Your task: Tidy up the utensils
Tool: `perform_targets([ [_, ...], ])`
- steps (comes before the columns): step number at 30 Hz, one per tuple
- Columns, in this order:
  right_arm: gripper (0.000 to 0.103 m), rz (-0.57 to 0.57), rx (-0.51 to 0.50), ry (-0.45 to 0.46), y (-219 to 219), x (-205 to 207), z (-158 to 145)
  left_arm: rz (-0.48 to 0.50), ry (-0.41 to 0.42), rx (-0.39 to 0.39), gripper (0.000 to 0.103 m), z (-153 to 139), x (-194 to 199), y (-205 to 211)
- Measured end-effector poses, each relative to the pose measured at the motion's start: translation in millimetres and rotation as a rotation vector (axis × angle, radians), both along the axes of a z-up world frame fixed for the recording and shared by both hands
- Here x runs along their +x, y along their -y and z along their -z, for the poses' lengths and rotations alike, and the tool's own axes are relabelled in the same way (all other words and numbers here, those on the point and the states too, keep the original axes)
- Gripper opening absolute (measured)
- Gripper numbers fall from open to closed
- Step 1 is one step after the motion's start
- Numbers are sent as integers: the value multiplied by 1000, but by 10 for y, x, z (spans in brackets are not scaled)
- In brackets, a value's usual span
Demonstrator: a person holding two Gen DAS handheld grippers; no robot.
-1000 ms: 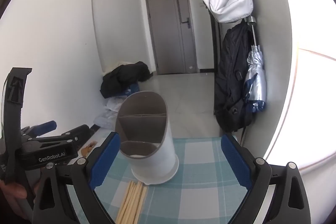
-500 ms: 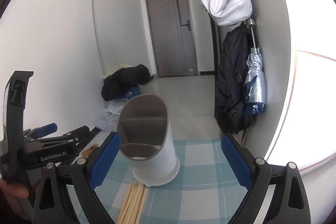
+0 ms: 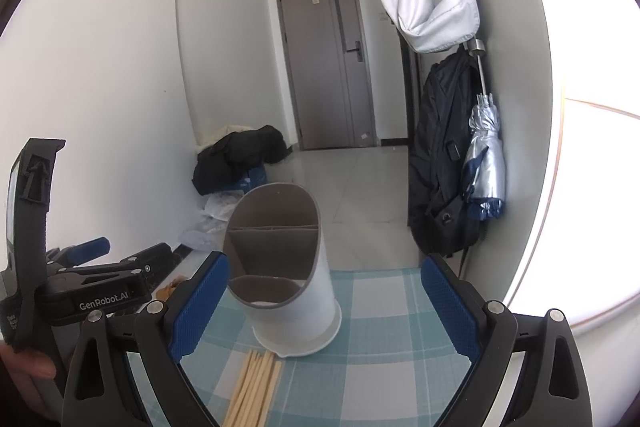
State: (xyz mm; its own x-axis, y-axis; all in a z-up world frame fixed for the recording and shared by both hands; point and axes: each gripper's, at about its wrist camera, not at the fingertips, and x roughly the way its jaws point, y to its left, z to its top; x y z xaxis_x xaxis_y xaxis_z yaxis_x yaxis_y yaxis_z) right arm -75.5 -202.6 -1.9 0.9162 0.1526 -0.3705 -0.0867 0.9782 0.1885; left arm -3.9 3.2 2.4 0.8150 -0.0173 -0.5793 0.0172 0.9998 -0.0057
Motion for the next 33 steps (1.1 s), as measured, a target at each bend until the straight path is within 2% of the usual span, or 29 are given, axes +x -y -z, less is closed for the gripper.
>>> perform_targets([
  [33,97,-16,-12,-10,-18,5,27,2,-19,-30,102,19,9,-43],
])
